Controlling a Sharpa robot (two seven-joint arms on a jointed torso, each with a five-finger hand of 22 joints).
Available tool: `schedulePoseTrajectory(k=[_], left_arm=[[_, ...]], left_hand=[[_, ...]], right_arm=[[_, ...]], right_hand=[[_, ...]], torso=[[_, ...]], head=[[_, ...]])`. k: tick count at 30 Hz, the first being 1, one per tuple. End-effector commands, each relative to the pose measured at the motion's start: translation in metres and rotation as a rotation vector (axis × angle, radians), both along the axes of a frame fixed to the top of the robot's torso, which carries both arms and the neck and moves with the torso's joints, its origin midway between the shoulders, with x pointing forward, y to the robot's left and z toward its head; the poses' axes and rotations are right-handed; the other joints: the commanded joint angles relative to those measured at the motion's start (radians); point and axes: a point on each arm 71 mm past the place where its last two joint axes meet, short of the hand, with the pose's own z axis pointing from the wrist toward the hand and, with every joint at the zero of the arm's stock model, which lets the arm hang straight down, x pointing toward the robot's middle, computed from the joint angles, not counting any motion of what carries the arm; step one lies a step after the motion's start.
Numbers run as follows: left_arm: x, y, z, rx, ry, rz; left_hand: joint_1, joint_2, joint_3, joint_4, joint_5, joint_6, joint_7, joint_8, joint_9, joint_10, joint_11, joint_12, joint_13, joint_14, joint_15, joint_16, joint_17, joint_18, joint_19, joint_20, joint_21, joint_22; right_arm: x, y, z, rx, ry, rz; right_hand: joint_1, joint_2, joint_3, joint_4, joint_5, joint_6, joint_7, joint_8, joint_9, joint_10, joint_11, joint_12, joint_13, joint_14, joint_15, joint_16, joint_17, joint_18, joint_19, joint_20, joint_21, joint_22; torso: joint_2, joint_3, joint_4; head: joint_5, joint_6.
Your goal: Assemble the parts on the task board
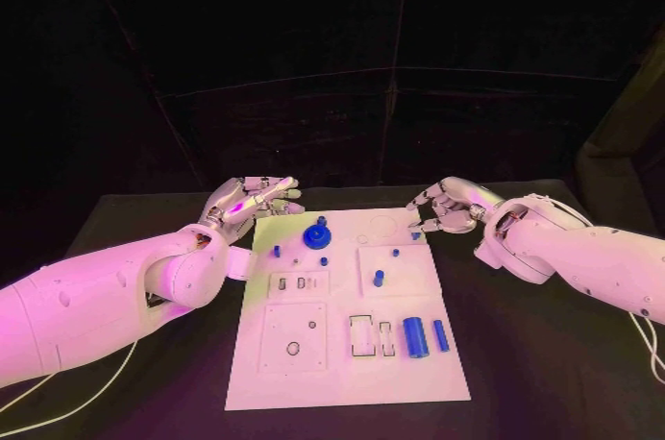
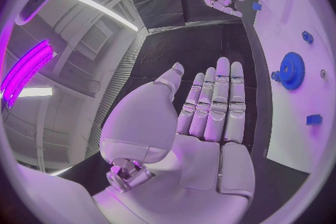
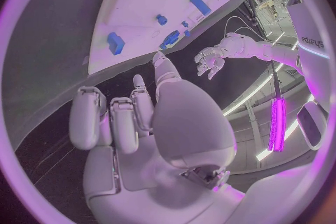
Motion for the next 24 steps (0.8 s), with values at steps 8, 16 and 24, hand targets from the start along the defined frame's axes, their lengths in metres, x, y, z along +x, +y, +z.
schedulePoseTrajectory(k=[8,16,24], left_arm=[[0.001,-0.001,0.0,-0.018,-0.015,-0.01],[0.001,-0.001,-0.001,-0.017,-0.013,-0.008],[0.001,-0.001,-0.001,-0.015,-0.012,-0.005]], left_hand=[[0.002,0.008,-0.005,-0.002,-0.007,-0.003,0.005,-0.006,-0.001,-0.001,0.005,-0.006,-0.001,-0.005,0.006,-0.007,0.001,0.015,0.003,0.003,-0.005,-0.001],[0.002,0.008,-0.006,-0.002,-0.007,-0.004,0.005,-0.006,-0.001,-0.001,0.006,-0.006,-0.001,-0.006,0.007,-0.009,0.001,0.015,0.001,0.003,-0.006,-0.001],[0.002,0.008,-0.006,-0.002,-0.007,-0.004,0.005,-0.006,-0.001,-0.001,0.006,-0.006,-0.001,-0.006,0.007,-0.009,0.001,0.015,0.001,0.003,-0.006,-0.001]], right_arm=[[0.008,-0.006,-0.004,-0.021,0.005,0.035],[0.014,-0.009,-0.007,-0.039,0.005,0.029],[0.014,-0.009,-0.011,-0.047,0.025,0.033]], right_hand=[[0.024,0.002,0.002,-0.014,-0.004,-0.015,0.003,-0.008,-0.002,0.002,0.008,0.0,0.023,0.078,0.01,0.003,0.15,-0.009,-0.003,0.004,-0.004,0.002],[0.028,0.004,0.003,-0.017,-0.005,-0.016,0.003,-0.009,-0.002,0.003,0.009,0.002,0.024,0.078,0.01,0.003,0.15,-0.01,-0.003,0.004,-0.004,0.003],[0.03,0.006,0.005,-0.02,-0.003,-0.01,0.005,-0.006,-0.001,0.007,0.01,0.008,0.029,0.079,0.011,0.004,0.153,-0.01,-0.002,0.005,-0.003,0.005]], torso=[[0.001,-0.0018,0.0022],[0.001,-0.0026,0.0032],[0.0,-0.0034,0.003]], head=[[-0.001,-0.01],[-0.004,-0.012],[-0.005,-0.015]])
